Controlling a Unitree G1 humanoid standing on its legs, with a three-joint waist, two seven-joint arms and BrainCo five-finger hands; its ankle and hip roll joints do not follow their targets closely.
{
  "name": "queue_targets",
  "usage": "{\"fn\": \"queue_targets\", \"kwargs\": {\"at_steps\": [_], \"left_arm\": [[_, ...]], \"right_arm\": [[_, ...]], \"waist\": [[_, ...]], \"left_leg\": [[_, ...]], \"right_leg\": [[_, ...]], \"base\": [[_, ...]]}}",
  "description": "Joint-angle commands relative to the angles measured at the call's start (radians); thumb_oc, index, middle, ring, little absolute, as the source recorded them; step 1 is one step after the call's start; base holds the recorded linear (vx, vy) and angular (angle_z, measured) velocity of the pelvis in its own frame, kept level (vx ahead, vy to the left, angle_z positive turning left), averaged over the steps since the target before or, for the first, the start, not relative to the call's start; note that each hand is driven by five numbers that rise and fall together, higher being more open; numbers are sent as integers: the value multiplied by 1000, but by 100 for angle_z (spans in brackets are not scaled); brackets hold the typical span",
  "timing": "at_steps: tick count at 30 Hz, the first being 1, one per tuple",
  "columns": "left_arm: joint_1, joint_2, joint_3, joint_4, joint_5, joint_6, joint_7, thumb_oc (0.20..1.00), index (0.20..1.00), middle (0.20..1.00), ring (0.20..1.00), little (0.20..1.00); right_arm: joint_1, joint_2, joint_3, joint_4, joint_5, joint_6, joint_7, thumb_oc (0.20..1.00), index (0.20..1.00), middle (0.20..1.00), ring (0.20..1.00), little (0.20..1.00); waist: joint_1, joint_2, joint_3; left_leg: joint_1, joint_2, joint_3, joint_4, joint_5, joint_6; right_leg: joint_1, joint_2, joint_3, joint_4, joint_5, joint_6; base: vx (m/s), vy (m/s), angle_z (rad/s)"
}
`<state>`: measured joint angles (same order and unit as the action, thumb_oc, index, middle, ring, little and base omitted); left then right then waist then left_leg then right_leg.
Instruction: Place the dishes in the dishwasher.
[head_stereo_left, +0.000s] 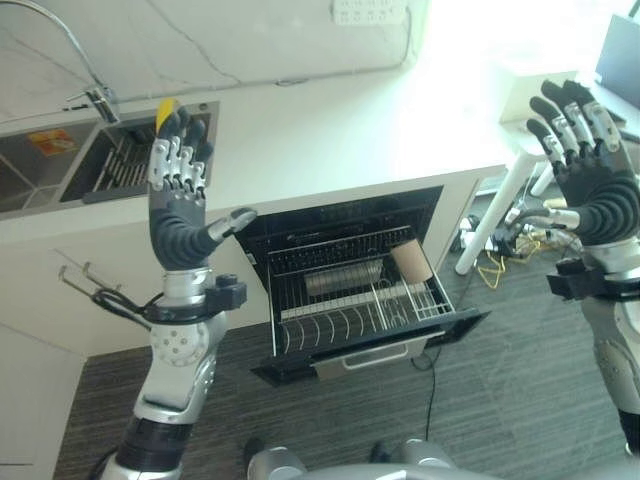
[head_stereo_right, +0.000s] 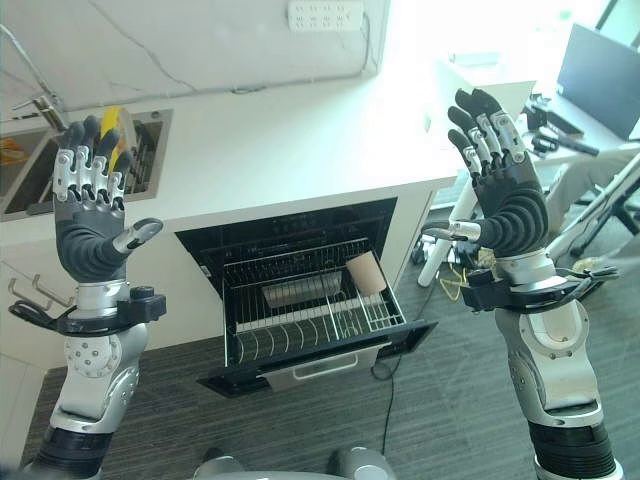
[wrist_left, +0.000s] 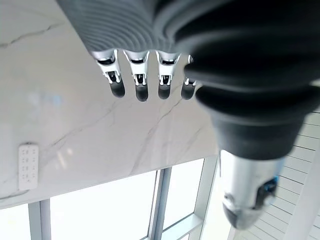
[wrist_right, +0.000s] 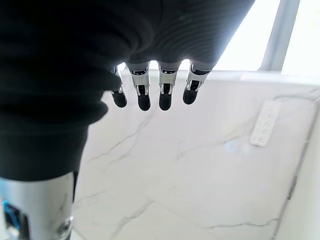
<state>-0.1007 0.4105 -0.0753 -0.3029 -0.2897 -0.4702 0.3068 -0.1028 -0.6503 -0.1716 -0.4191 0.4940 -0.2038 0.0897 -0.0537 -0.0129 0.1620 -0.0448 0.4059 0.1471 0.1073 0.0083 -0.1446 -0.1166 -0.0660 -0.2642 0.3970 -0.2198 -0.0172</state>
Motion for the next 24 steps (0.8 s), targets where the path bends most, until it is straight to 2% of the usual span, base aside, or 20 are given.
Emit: {"fn": "queue_targets", "kwargs": {"at_steps": [1, 2, 3, 4, 6, 7, 8, 9, 10, 11, 14, 15, 17, 20, 24], "left_arm": [[31, 34, 19, -94, 12, -63, 14, 1000, 1000, 1000, 1000, 1000], [27, 39, 19, -92, -2, -62, 7, 1000, 1000, 1000, 1000, 1000], [8, 45, 10, -86, -32, -49, -17, 1000, 1000, 1000, 1000, 1000], [-9, 43, 3, -83, -31, -48, -29, 1000, 1000, 1000, 1000, 1000], [-32, 42, -2, -86, -29, -50, -52, 1000, 1000, 1000, 1000, 1000], [-29, 39, -2, -88, -31, -58, -58, 1000, 1000, 1000, 1000, 1000], [-22, 36, 4, -94, -22, -62, -55, 1000, 1000, 1000, 1000, 1000], [-25, 46, 11, -94, -27, -60, -51, 1000, 1000, 1000, 1000, 1000], [-39, 57, 14, -95, -50, -44, -56, 1000, 1000, 1000, 1000, 1000], [-43, 62, 13, -97, -62, -38, -61, 1000, 1000, 1000, 1000, 1000], [-41, 63, 5, -106, -55, -49, -55, 1000, 1000, 1000, 1000, 1000], [-36, 60, 7, -113, -49, -53, -51, 1000, 1000, 1000, 1000, 1000], [-21, 66, 19, -115, -77, -46, -56, 1000, 1000, 1000, 1000, 1000], [9, 62, 34, -118, -93, -42, -59, 1000, 1000, 1000, 1000, 1000], [19, 64, 35, -127, -89, -42, -45, 1000, 1000, 1000, 1000, 1000]], "right_arm": [[-31, -57, -55, -74, 41, -59, 8, 1000, 1000, 1000, 1000, 1000], [-29, -56, -62, -74, 40, -58, 5, 1000, 1000, 1000, 1000, 1000], [-15, -40, -75, -77, 12, -61, -18, 1000, 1000, 1000, 1000, 1000], [-2, -26, -82, -82, 0, -67, -32, 1000, 1000, 1000, 1000, 1000], [40, 18, -100, -99, 6, -89, -33, 1000, 1000, 1000, 1000, 1000], [46, 35, -103, -102, -8, -89, -31, 1000, 1000, 1000, 1000, 1000], [35, 47, -88, -100, -23, -80, -33, 1000, 1000, 1000, 1000, 1000], [33, 39, -79, -100, -15, -82, -41, 1000, 1000, 1000, 1000, 1000], [39, 23, -75, -102, -4, -83, -63, 1000, 1000, 1000, 1000, 1000], [44, 11, -74, -104, 2, -85, -74, 1000, 1000, 1000, 1000, 1000], [51, 3, -68, -99, -2, -98, -79, 1000, 1000, 1000, 1000, 1000], [54, -3, -62, -94, -3, -106, -85, 1000, 1000, 1000, 1000, 1000], [53, -19, -74, -93, -5, -93, -93, 1000, 1000, 1000, 1000, 1000], [47, -18, -68, -104, -8, -81, -88, 1000, 1000, 1000, 1000, 1000], [46, -25, -62, -116, -23, -64, -99, 1000, 1000, 1000, 1000, 1000]], "waist": [[10, 6, -26], [7, 7, -26], [3, 7, -19], [-2, 3, -12], [-9, -7, 6], [2, -7, 10], [21, 7, 9], [25, 13, 2], [21, 8, -19], [13, 2, -25], [8, -12, -39], [15, -14, -48], [23, -14, -56], [36, -15, -64], [39, -19, -60]], "left_leg": [[84, -5, 80, -11, 18, -18], [84, -12, 93, -11, 10, -19], [73, -51, 104, 4, -8, -16], [66, -82, 106, 7, -14, -9], [74, -152, 127, -7, -25, 8], [87, -168, 136, -22, -30, 15], [117, -172, 166, -88, -15, 34], [127, -178, 182, -125, -2, 44], [125, -192, 168, -159, 20, 44], [124, -201, 151, -174, 30, 45], [120, -217, 128, -188, 33, 41], [102, -223, 113, -192, 29, 41], [93, -219, 114, -194, 42, 33], [80, -210, 129, -194, 60, 15], [41, -205, 155, -159, 76, 0]], "right_leg": [[13, -220, 18, -60, 69, 184], [10, -243, 13, -56, 76, 198], [7, -305, 11, -50, 114, 231], [4, -334, 15, -50, 162, 243], [-13, -400, 9, -55, 327, 272], [-22, -427, -15, -53, 375, 276], [-26, -427, -55, -35, 368, 273], [-21, -377, -74, -27, 319, 264], [15, -258, -85, -72, 243, 233], [35, -179, -73, -107, 206, 213], [75, -76, -59, -233, 177, 168], [117, -63, -51, -311, 171, 153], [141, -45, -52, -343, 169, 147], [174, -42, -76, -392, 179, 141], [208, -31, -76, -420, 179, 130]], "base": [[-13, 815, -20], [-27, 879, -1], [-32, 713, 33], [-37, 716, 57], [-29, 531, 65], [-29, 584, 58], [-16, 498, 14], [15, 437, -38], [41, 195, -60], [43, 64, -40], [-4, -104, 31], [-38, -235, 29], [-30, -207, 26], [-30, -145, 17], [-21, -91, 6]]}}
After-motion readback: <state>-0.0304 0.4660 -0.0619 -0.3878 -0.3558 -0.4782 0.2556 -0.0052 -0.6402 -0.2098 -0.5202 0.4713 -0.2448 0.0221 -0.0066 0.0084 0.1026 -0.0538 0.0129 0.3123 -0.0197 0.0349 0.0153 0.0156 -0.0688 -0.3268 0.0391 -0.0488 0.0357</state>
